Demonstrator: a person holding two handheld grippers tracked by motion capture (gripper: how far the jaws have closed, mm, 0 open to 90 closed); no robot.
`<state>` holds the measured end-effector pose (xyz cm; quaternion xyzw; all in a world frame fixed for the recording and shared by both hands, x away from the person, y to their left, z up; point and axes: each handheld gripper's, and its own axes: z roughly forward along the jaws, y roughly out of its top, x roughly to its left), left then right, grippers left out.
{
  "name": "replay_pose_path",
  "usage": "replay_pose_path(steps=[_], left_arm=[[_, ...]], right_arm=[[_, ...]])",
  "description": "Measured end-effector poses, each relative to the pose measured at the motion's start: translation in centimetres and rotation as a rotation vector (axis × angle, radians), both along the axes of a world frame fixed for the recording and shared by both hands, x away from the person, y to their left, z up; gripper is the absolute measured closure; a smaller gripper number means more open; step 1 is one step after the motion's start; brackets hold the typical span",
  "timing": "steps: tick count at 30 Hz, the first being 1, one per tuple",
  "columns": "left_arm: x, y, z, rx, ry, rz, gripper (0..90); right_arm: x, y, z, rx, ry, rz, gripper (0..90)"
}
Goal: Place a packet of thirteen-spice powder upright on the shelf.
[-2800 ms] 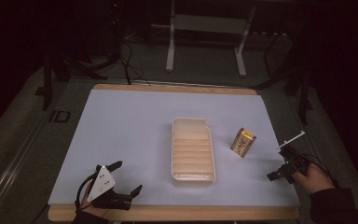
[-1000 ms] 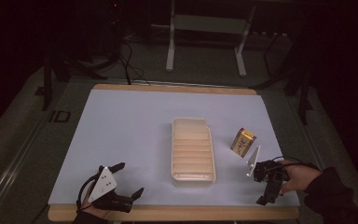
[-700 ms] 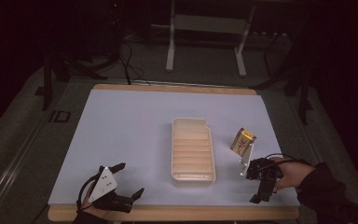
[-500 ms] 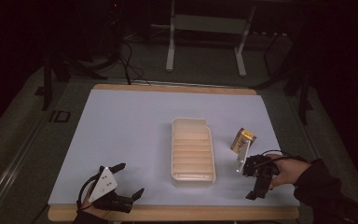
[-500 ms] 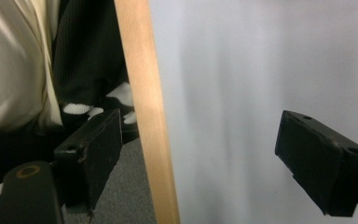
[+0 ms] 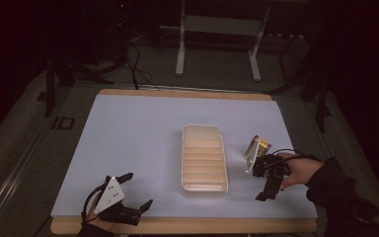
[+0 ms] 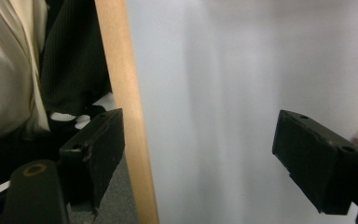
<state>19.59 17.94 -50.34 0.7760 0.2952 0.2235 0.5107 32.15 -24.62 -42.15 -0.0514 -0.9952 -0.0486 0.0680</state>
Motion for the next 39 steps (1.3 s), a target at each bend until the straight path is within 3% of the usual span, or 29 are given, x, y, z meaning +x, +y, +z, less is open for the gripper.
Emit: replay_pose_path(steps=[15, 20, 24, 31, 35, 39], left_arm=[[0.0, 0.0, -0.1, 0.004, 0.007, -0.007, 0.0], [0.0, 0.0, -0.1, 0.006, 0.008, -0.007, 0.0], [0.0, 0.0, -0.1, 0.007, 0.01, -0.008, 0.0], [0.1, -0.1, -0.2, 0.01, 0.012, -0.013, 0.0], [0.1, -0.1, -0.2, 0.014, 0.012, -0.014, 0.0], [0.1, -0.1, -0.2, 0.017, 0.012, -0.017, 0.0]], right_arm=[[2.3, 0.0, 3.8, 0.044, -0.096, -0.026, 19.9], [3.0, -0.1, 4.6, 0.045, -0.106, -0.033, 21.5], [4.1, -0.5, 5.5, 0.065, -0.111, -0.069, 21.6], [6.6, -1.7, 6.9, 0.092, -0.153, -0.179, 22.3], [7.4, -1.9, 6.9, 0.076, -0.168, -0.213, 22.4], [9.0, -2.2, 6.1, 0.043, -0.165, -0.307, 22.5]])
